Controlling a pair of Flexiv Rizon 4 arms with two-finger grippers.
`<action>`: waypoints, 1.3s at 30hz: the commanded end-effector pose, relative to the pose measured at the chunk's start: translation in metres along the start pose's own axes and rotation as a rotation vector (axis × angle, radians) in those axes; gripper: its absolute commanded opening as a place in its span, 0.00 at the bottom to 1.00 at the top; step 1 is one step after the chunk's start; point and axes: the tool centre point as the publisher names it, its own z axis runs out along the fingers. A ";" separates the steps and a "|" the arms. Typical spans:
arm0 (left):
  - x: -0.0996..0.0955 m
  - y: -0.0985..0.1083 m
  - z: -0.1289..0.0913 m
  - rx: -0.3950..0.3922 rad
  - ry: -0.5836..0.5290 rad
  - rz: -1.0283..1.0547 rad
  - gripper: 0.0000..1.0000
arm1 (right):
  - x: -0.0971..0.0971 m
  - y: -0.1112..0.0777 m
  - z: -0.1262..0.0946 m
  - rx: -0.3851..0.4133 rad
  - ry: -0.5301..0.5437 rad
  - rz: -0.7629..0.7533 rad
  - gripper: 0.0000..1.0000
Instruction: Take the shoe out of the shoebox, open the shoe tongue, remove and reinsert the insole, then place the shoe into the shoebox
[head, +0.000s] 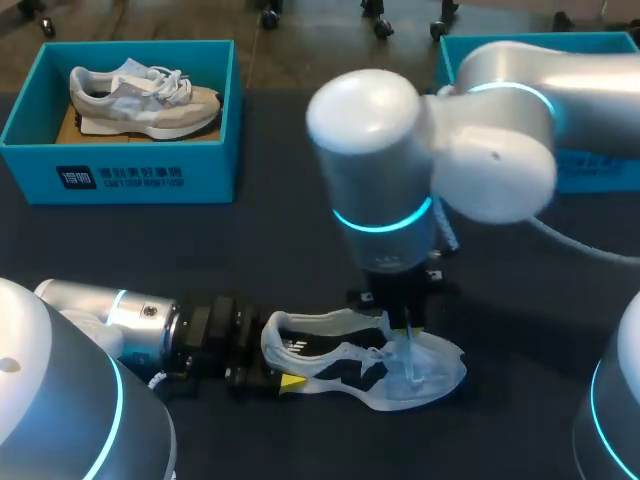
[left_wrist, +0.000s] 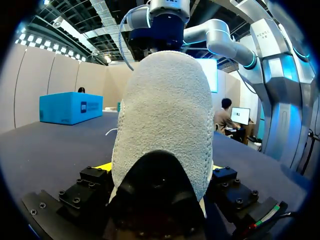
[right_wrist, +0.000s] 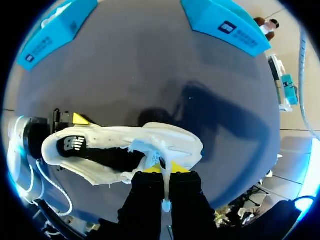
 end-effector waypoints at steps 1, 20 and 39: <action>-0.002 0.008 0.001 0.000 -0.002 0.000 0.00 | -0.013 -0.004 0.001 -0.028 0.345 -0.031 0.00; -0.002 0.008 0.001 0.000 -0.002 0.000 0.00 | -0.045 -0.003 0.010 -0.066 0.464 -0.062 0.00; -0.002 0.008 0.001 0.000 -0.002 0.000 0.00 | -0.054 -0.006 0.055 -0.085 0.790 -0.150 0.00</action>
